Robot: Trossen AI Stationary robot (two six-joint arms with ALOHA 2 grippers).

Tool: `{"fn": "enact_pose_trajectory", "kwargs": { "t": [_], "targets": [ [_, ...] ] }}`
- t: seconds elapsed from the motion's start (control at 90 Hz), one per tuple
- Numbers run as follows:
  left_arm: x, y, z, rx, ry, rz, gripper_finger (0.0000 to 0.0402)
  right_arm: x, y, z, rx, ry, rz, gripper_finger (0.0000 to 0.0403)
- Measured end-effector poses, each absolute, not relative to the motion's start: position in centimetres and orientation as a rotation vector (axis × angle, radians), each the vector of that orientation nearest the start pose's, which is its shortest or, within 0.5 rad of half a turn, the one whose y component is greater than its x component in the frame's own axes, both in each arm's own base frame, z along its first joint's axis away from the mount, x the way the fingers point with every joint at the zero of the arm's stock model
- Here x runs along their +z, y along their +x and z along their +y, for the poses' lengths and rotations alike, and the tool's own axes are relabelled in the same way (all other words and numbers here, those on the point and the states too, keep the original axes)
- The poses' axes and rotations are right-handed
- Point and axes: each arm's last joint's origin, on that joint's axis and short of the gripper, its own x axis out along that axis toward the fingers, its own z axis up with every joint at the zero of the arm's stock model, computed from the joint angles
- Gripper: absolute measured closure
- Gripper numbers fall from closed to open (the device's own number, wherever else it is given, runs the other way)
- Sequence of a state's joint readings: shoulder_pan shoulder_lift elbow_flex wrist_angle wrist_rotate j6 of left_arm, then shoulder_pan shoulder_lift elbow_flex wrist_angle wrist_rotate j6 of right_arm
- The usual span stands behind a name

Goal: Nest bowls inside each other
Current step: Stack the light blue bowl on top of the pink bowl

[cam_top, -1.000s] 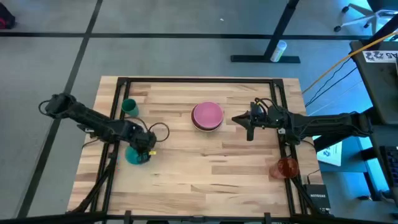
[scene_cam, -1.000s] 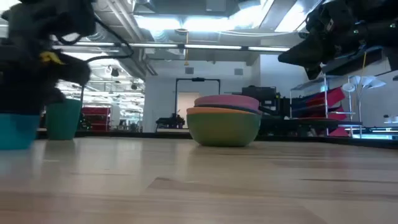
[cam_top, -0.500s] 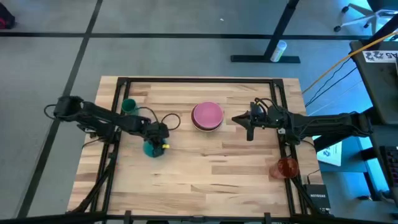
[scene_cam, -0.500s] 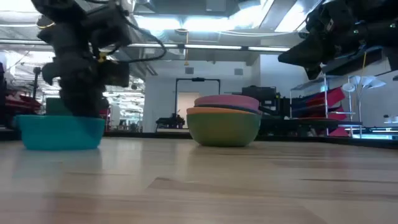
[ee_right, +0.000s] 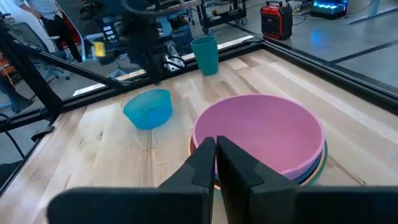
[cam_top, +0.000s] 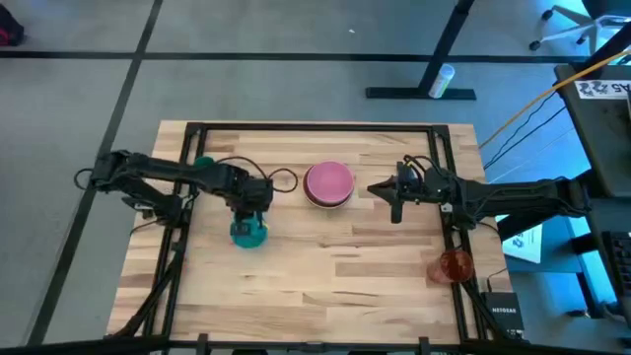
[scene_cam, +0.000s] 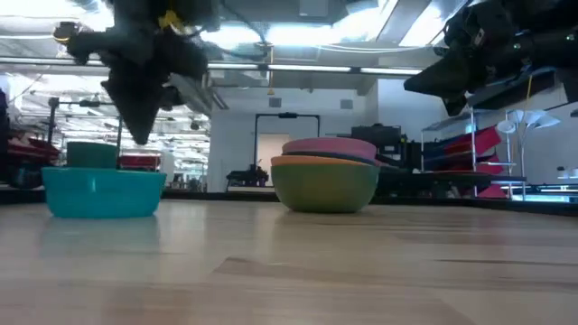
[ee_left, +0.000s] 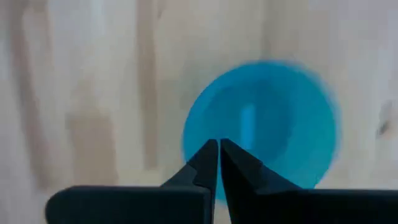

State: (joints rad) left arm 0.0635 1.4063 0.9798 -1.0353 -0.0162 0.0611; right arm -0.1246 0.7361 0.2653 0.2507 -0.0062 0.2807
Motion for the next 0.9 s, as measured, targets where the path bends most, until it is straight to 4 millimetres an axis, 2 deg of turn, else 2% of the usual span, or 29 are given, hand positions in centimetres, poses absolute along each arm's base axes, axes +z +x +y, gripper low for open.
{"fn": "enact_pose_trajectory", "kwargs": {
  "t": [0.122, 0.533, 0.9],
  "targets": [
    [21.1, 22.9, 2.4, 0.015, 0.014, 1.535, 0.0384, 20.0, 16.3, -2.0, -0.136, 0.308, 0.221, 0.0403],
    [20.1, 23.6, 3.7, 0.002, -0.078, 1.533, 0.0305, 20.0, 16.3, -2.0, -0.139, 0.325, 0.227, 0.0403],
    [17.5, 24.9, 3.9, -0.008, -0.104, 1.615, 0.0290, 19.8, 16.2, -1.9, -0.134, 0.327, 0.242, 0.0403]
  ]
}}
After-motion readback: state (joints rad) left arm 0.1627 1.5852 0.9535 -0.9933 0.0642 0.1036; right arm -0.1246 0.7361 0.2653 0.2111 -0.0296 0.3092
